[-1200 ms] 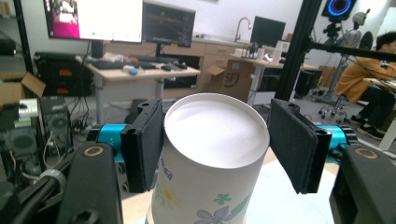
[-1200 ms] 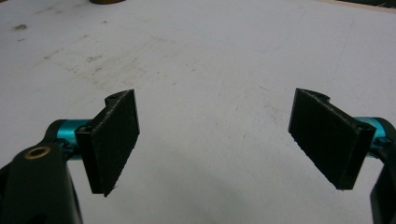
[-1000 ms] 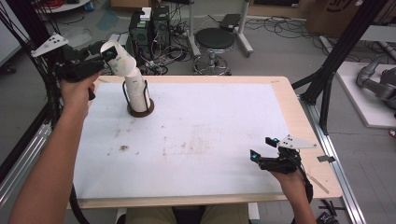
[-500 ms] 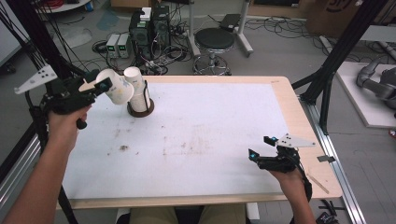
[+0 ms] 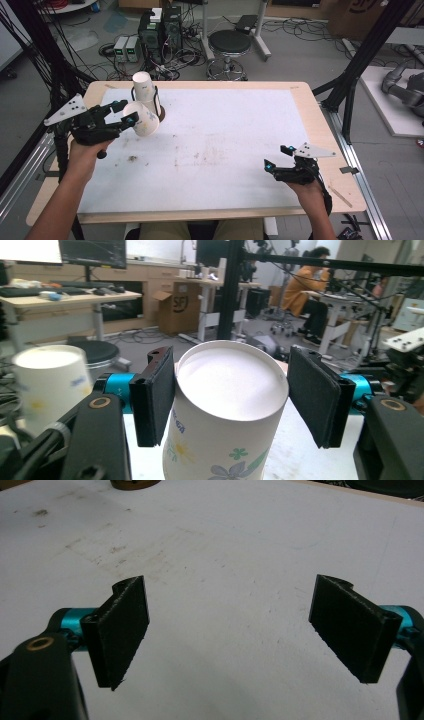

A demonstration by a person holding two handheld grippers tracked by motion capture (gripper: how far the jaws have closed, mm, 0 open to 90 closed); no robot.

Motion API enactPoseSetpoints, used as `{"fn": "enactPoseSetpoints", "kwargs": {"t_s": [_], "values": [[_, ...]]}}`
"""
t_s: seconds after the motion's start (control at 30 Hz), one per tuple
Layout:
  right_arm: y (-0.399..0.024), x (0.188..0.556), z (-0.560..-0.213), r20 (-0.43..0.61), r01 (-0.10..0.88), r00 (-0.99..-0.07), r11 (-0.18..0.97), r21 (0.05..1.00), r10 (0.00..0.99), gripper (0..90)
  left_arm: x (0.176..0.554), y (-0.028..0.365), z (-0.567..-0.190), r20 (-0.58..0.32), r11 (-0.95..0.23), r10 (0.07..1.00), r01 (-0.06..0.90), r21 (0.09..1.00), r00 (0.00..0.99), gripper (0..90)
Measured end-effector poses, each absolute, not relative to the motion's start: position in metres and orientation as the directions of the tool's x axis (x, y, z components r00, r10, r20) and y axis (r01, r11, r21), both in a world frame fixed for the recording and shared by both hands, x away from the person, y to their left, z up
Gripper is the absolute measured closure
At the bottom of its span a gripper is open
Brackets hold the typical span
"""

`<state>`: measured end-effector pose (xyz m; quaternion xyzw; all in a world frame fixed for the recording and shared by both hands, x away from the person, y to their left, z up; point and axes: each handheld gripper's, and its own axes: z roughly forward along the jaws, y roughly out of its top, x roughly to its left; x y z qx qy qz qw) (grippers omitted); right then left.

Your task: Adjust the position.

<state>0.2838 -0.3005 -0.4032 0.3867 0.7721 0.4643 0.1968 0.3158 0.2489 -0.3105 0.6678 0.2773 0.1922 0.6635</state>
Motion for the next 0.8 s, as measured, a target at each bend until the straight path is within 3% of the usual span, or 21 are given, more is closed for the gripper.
{"fn": "enactPoseSetpoints", "kwargs": {"t_s": [0.3,0.8], "values": [[-0.297,0.283,-0.398,0.060,0.397,-0.628,0.253,0.882,0.776,16.4,0.319,0.228,-0.327,-0.105,-0.024,0.575,0.145,0.989,0.811,36.9],[-0.261,0.289,-0.395,0.075,0.338,-0.776,0.312,0.888,0.626,16.3,0.318,0.191,-0.338,-0.085,-0.103,0.494,0.156,0.982,0.865,36.9]]}}
